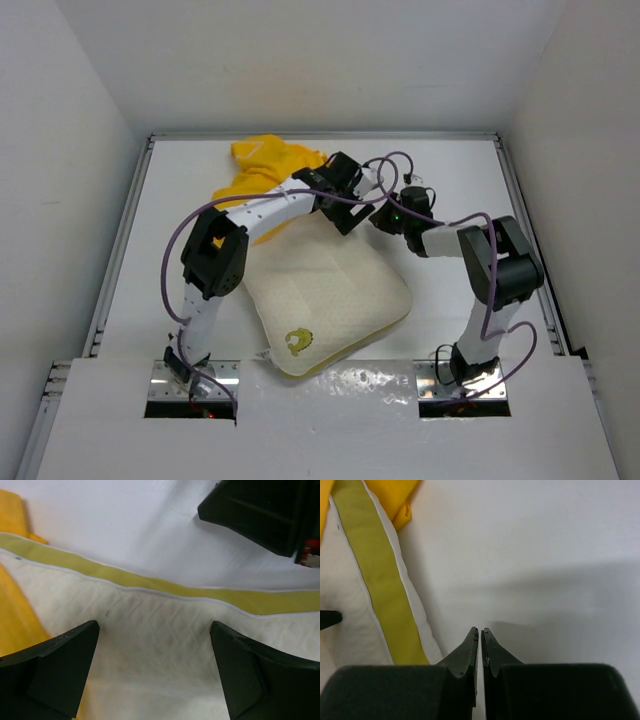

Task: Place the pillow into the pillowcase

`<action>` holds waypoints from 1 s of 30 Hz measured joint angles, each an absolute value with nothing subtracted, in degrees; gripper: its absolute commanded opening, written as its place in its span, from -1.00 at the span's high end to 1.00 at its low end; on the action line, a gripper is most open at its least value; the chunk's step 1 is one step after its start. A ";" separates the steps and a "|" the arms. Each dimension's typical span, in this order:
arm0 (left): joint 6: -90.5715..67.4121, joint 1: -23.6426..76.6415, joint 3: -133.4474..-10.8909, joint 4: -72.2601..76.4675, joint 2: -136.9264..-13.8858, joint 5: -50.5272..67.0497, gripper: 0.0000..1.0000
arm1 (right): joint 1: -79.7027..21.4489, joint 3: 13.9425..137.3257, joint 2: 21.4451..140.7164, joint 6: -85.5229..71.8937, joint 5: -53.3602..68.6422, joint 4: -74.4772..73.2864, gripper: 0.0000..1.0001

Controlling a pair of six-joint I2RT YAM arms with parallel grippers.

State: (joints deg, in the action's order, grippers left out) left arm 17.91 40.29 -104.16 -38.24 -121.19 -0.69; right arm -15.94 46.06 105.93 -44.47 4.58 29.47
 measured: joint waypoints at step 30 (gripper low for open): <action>28.14 38.13 -79.79 -45.60 -102.10 8.32 -0.81 | -22.31 69.12 117.34 -23.68 24.99 23.66 -0.64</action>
